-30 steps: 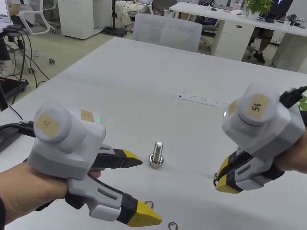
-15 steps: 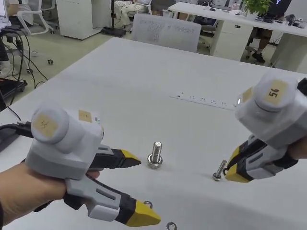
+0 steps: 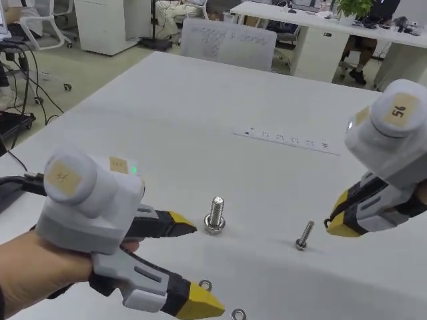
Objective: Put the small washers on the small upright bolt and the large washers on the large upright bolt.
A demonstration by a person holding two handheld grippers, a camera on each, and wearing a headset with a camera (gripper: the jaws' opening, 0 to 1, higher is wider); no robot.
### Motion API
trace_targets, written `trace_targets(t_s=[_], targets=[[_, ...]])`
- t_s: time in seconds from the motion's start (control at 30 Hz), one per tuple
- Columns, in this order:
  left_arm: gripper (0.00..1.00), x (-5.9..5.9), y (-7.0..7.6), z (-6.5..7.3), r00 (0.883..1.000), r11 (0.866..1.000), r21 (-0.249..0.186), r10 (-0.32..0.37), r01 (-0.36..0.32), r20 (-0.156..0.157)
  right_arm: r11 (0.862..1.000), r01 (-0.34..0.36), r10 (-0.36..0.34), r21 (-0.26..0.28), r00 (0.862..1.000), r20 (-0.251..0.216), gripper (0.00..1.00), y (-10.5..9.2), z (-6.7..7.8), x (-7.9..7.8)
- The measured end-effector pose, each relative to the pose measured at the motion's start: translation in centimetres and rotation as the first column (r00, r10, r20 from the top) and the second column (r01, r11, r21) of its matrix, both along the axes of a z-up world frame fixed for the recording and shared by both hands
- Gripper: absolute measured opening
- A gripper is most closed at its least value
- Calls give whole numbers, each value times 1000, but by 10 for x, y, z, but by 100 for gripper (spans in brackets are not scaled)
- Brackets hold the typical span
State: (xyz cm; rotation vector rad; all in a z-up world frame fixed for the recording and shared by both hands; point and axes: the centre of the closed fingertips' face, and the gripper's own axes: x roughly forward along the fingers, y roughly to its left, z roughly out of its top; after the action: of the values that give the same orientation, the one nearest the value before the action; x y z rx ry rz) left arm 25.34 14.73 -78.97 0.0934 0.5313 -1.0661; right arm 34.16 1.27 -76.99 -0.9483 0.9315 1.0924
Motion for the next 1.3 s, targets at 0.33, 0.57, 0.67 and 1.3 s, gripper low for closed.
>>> trace_targets(t_s=[0.33, 0.57, 0.67, 1.3], targets=[[73, -1, -1, -1, 1000, 1000, 3, -4, 4, -7, 1000, 22, -22, 11, 1000, 6, 12, 0, 0, 11], [73, -1, 0, -2, 1000, 1000, 2, -3, 3, -11, 999, 28, -28, 20, 1000, 1, 12, 2, -3, 18], [73, -1, 0, -2, 1000, 1000, 4, -2, 2, -13, 999, 32, -32, 21, 1000, 0, 12, 3, -5, 23], [73, 0, 0, -4, 1000, 1000, 5, 1, -1, -22, 999, 34, -34, 11, 999, -40, 12, 5, -22, 39]])
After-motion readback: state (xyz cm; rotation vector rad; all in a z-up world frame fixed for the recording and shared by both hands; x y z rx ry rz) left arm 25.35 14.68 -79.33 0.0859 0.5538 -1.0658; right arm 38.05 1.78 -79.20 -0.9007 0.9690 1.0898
